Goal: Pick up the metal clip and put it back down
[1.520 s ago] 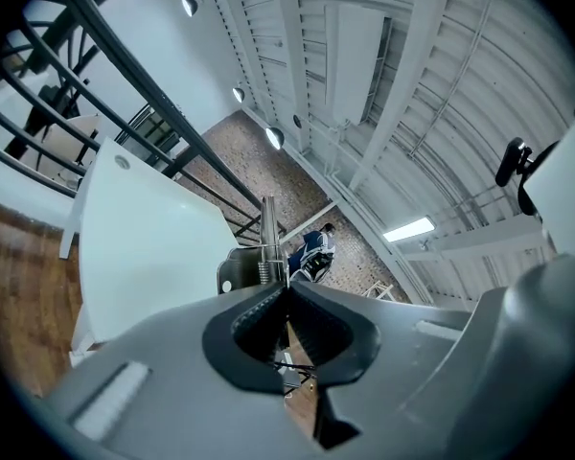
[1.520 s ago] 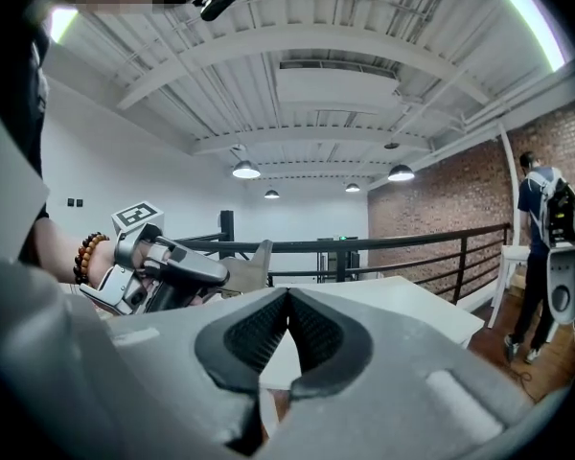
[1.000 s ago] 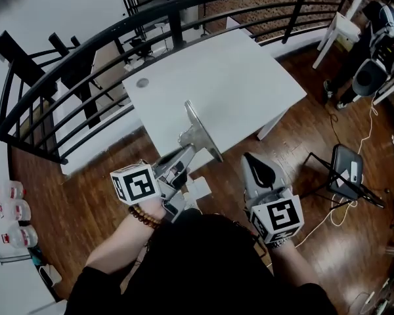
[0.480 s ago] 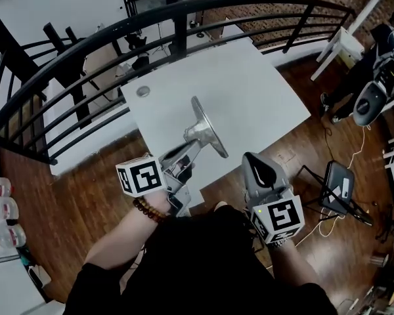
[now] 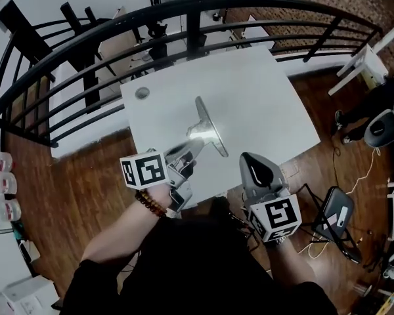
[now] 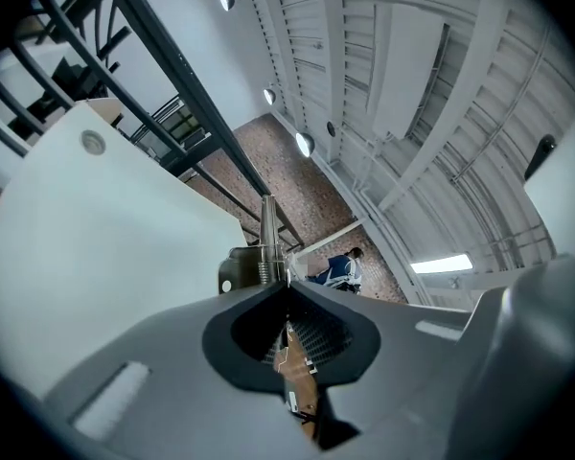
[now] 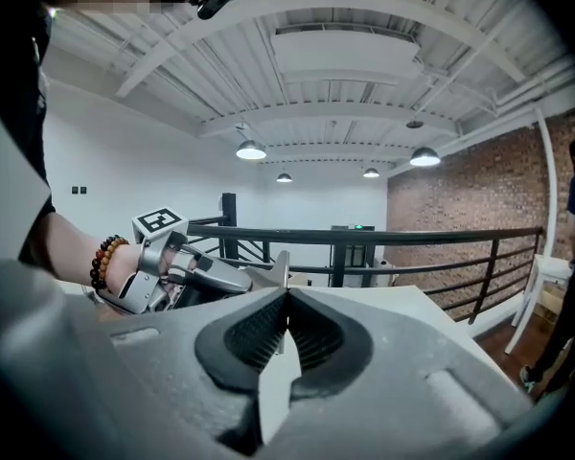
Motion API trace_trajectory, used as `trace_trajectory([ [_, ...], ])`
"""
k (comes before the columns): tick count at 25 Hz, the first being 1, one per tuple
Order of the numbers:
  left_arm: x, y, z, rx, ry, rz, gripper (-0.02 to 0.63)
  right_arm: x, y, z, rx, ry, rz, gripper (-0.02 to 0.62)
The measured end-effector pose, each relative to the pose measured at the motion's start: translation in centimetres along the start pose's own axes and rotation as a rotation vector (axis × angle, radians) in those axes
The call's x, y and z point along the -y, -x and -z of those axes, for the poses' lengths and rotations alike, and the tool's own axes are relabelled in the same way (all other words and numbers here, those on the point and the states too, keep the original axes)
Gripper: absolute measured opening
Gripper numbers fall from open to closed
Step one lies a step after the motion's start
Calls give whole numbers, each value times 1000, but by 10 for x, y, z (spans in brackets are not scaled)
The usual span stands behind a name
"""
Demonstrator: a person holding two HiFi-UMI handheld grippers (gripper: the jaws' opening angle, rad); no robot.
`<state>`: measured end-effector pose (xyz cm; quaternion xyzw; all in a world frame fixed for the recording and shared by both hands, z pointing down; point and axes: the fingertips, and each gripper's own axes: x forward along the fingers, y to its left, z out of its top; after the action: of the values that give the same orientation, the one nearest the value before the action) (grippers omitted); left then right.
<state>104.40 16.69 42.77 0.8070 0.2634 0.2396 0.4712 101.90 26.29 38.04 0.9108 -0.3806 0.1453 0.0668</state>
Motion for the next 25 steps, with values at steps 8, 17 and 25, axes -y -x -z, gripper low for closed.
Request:
trace_trajectory([
  [8, -56, -98, -20, 48, 83, -141, 25, 89, -47, 16, -64, 0, -153, -11],
  [17, -152, -155, -67, 25, 115, -264, 25, 148, -81, 41, -127, -45, -210, -11],
  [25, -213, -189, -87, -66, 167, -272, 25, 169, -111, 52, -161, -46, -237, -11],
])
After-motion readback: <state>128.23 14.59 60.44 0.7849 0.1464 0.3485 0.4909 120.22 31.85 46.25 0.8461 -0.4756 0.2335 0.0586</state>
